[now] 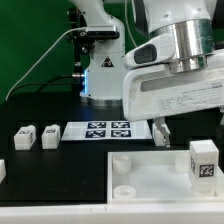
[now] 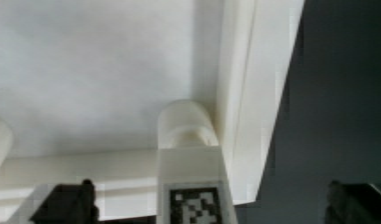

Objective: Assemble one leg

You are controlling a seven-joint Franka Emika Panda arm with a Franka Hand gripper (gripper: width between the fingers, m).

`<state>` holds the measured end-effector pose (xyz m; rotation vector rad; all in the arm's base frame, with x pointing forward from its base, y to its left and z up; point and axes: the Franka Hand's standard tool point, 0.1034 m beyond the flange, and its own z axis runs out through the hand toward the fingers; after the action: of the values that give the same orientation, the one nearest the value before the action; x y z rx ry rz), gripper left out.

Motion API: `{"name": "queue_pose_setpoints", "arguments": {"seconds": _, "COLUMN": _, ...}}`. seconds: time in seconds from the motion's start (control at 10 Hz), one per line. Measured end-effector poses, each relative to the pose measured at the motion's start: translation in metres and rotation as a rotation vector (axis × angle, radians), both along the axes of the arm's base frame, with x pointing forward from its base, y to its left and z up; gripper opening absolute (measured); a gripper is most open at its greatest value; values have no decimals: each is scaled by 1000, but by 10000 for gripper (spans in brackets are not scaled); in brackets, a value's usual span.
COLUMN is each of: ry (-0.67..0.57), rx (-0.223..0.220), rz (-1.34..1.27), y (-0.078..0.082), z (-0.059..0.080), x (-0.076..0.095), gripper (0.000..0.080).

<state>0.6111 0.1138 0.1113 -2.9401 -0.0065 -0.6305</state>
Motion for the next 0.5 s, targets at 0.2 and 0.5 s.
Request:
{"name": "queue_pose_setpoints", "arguments": {"seconds": 0.2, "ry": 0, "rx": 0, "rz": 0, "y": 0, "z": 0, "x": 0, "gripper": 648}}
{"name": "queue_pose_setpoints", "arguments": {"seconds": 0.5, "ry": 0, "rx": 0, "rz": 0, "y": 0, "z": 0, "x": 0, "gripper": 648}}
